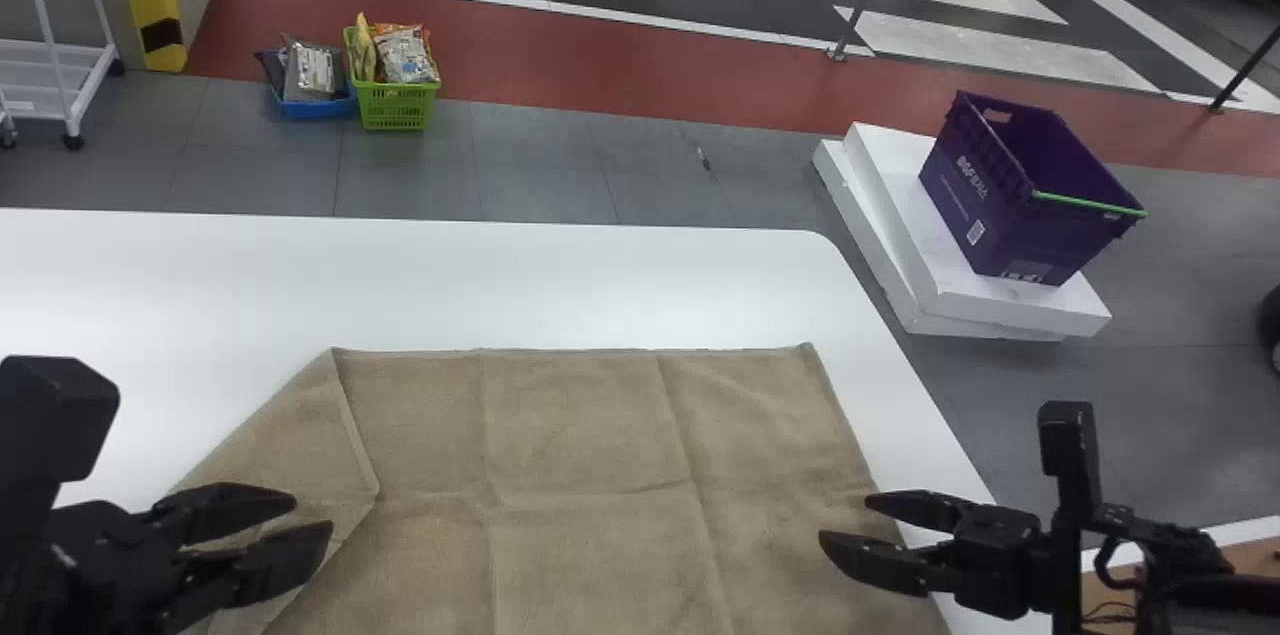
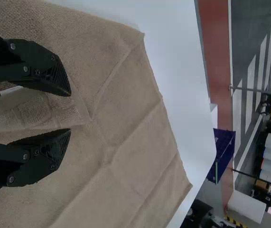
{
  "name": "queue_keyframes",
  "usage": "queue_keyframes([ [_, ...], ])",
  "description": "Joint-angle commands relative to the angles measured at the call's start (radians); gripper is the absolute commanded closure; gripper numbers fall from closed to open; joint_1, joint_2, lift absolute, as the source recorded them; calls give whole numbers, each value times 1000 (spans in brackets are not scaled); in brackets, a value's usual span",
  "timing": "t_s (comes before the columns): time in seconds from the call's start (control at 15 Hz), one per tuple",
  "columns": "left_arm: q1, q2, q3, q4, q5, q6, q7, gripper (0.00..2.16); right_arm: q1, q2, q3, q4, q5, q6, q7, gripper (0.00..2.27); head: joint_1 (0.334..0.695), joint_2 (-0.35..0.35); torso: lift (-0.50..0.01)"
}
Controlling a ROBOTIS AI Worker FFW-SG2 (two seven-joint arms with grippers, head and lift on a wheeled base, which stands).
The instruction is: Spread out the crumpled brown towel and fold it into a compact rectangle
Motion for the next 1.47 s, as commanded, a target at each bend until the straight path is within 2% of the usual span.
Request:
queue_keyframes([
  [0.0,-11,0,-4,26,-12,-16,9,707,3,-1,-3,0,-4,0,2,36,695,-350,-127],
  [0.27,-19,0,-6,46,-20,-62,39,707,8,-1,-6,-2,-4,0,6,36,695,-350,-127],
  [1.07,-36,5,-21,87,-34,-65,31,711,-4,-4,-6,0,-1,0,6,36,695,-350,-127],
  [1.13,-37,5,-23,93,-38,-80,31,788,-8,-4,-6,0,1,0,6,36,695,-350,-127],
  [1.2,-39,5,-27,93,-51,-86,37,1200,-9,-6,-6,3,2,0,6,36,695,-350,-127],
  [1.27,-39,5,-29,93,-58,-89,39,1406,-11,-6,-6,8,2,0,6,36,695,-350,-127],
  [1.33,-39,6,-29,90,-60,-92,37,1443,-15,-6,-3,14,4,0,6,36,695,-350,-127],
  [1.4,-39,6,-27,87,-60,-92,31,1609,-18,-6,-1,18,4,0,6,36,695,-350,-127],
])
